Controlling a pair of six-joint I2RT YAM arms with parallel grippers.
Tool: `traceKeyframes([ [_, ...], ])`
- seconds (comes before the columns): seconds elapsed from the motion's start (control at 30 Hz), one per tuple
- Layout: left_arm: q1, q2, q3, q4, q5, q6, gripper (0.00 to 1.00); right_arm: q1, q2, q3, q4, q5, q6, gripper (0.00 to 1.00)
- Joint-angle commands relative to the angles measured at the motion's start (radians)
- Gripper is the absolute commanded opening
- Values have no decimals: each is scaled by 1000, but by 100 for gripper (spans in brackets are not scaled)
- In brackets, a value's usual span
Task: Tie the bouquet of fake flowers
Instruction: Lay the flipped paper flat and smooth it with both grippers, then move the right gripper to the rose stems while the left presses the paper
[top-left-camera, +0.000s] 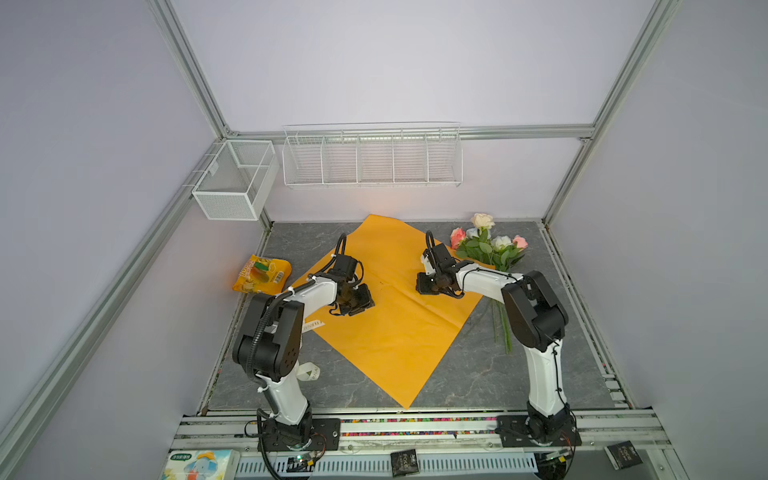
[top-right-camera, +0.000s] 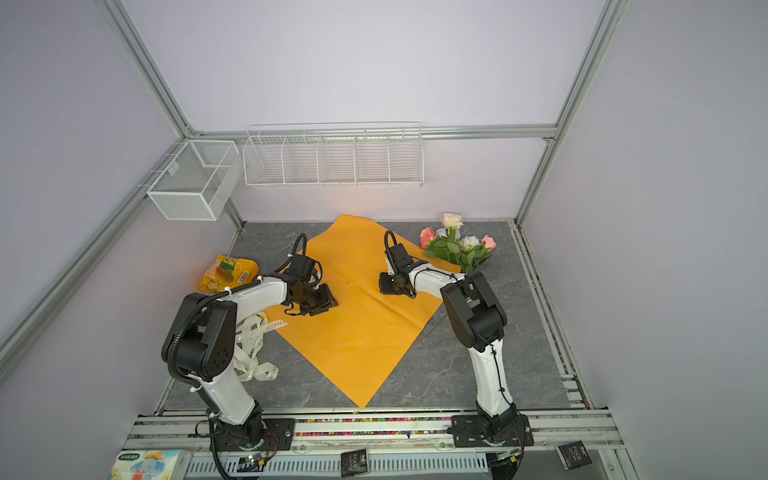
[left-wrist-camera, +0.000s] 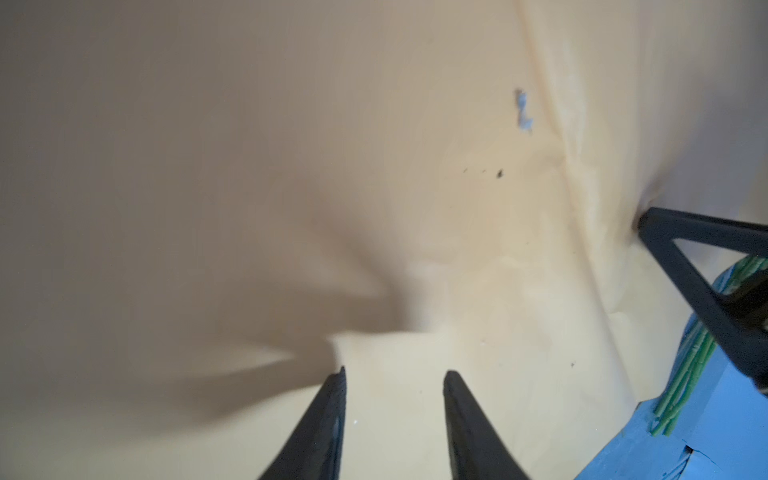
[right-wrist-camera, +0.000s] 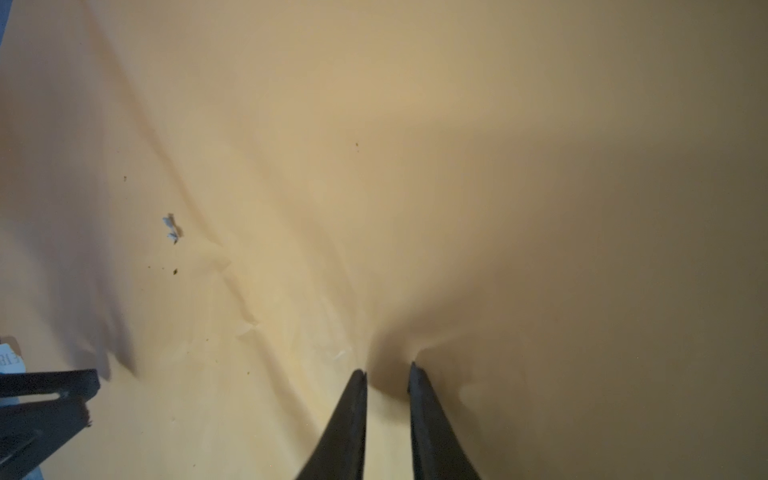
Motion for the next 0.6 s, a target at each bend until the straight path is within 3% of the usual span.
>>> traceKeyframes([
  [0.0,3,31,22,34,37,0,40,-45,61,-15,-49,29,-13,23],
  [0.2,3,-3,52,23,8,-13,39,-44,90,25,-69,-105,-112,25],
  [0.33,5,15,112,4,1,6,39,-34,159,109,-167,-48,-127,25],
  [0.47,6,69,169,-29,18,16,37,-8,158,125,-137,-169,-203,26],
  [0.57,5,73,144,-12,29,10,37,2,143,171,-253,-95,-242,27],
])
